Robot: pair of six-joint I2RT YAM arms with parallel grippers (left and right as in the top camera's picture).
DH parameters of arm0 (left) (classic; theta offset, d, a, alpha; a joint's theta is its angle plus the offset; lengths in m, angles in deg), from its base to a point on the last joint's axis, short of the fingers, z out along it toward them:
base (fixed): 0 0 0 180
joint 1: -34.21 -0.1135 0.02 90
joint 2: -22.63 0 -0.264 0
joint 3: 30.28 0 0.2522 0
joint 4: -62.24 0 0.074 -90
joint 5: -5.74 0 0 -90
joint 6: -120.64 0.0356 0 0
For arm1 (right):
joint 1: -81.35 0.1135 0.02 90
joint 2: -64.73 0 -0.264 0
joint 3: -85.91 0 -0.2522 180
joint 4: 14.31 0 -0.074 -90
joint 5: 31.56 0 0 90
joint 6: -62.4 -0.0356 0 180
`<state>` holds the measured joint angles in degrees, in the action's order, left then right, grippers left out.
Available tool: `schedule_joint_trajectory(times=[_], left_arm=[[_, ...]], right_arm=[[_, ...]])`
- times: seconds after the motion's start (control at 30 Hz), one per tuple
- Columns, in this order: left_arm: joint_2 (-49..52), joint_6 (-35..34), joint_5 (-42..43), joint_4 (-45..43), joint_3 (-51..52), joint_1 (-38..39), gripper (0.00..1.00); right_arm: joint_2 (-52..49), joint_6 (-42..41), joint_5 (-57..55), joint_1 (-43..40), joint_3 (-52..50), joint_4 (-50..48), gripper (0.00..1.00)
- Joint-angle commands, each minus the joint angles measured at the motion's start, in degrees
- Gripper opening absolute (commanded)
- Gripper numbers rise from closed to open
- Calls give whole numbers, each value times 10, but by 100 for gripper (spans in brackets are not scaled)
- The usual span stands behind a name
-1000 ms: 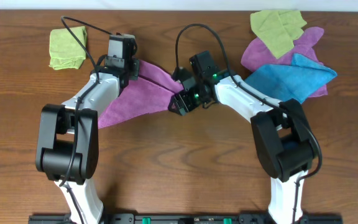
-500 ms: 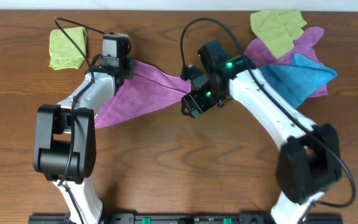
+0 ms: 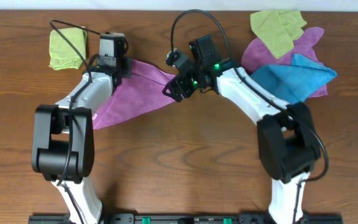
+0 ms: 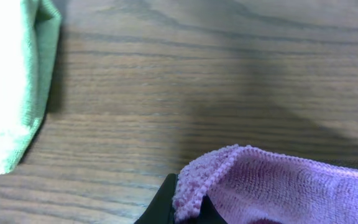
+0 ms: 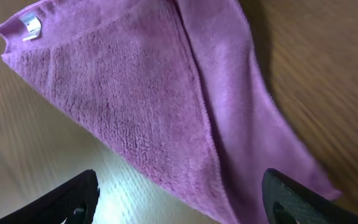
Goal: Fold the cloth
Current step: 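Lift both top corners and pull the cloth apart to stretch it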
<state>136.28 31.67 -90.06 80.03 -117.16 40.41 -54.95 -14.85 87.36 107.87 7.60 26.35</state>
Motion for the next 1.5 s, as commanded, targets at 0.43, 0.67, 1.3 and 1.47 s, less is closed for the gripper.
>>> schedule_joint_trajectory(times=[0.43, 0.67, 1.3, 1.47], left_arm=[[2, -64, 68, 66, -9, -28, 6], [2, -64, 42, 68, -9, -29, 6], [2, -65, 41, 60, -9, -29, 6], [2, -77, 43, 60, -9, -29, 6]], right_arm=[[-61, -81, 17, 29, 5, -133, 78], [-61, -81, -36, 29, 5, -82, 70], [-88, -137, -142, 7, 30, -100, 1], [-102, -137, -173, 8, 30, -99, 1]])
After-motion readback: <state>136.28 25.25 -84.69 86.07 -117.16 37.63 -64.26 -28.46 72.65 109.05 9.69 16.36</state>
